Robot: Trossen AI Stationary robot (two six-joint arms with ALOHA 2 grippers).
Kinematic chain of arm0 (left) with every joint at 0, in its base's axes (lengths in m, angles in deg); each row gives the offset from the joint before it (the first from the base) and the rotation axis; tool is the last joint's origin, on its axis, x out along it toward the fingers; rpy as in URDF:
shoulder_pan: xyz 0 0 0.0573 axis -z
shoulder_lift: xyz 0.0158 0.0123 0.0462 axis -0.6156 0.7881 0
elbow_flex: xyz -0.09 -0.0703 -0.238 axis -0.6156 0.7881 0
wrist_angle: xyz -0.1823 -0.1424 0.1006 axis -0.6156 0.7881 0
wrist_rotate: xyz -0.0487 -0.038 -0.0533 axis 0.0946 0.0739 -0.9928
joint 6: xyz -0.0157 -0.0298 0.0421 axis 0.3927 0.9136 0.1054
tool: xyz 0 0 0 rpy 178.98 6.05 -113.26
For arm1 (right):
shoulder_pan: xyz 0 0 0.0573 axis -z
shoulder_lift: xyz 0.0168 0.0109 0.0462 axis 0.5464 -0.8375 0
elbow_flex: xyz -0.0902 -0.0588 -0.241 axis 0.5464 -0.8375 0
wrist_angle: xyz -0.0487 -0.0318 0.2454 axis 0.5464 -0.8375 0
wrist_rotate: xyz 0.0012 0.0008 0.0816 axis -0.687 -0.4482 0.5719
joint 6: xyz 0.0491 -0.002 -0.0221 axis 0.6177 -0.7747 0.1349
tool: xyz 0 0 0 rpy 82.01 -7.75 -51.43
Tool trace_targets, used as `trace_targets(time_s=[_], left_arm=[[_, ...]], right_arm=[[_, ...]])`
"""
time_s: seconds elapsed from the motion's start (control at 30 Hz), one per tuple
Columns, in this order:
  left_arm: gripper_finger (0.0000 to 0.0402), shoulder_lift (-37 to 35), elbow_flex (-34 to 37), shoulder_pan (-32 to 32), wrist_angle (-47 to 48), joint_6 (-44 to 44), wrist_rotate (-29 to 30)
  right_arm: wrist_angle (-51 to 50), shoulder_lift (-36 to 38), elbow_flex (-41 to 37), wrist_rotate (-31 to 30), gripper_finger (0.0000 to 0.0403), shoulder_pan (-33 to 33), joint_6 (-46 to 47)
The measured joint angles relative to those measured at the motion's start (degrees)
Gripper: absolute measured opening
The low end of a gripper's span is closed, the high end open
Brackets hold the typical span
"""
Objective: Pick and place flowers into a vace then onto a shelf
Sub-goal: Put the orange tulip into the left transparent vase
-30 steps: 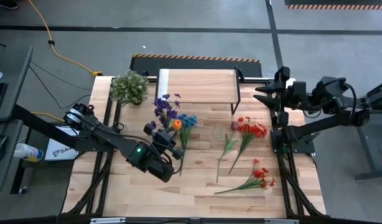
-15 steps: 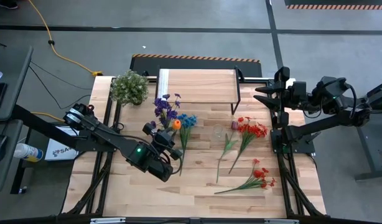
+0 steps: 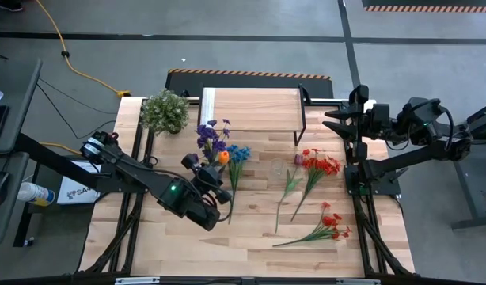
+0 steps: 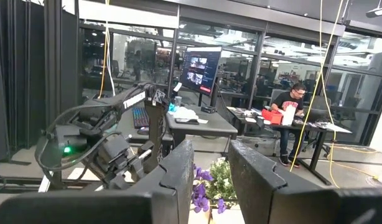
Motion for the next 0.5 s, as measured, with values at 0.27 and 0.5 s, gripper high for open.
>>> trace_targets(time_s=[0.27,0.5], left_arm=[[0.0129,0.00,-2.46,0.00,4.27,-0.08,-4.76],[0.0129,0.00,-4.67,0.82,8.12,-0.08,-6.41]], right_arm=[[-0.02,0.00,0.00,0.00,0.0094,0.02,-0.44],[0.00,0.00,0.00,0.00,0.0094,0.02,-0.46]])
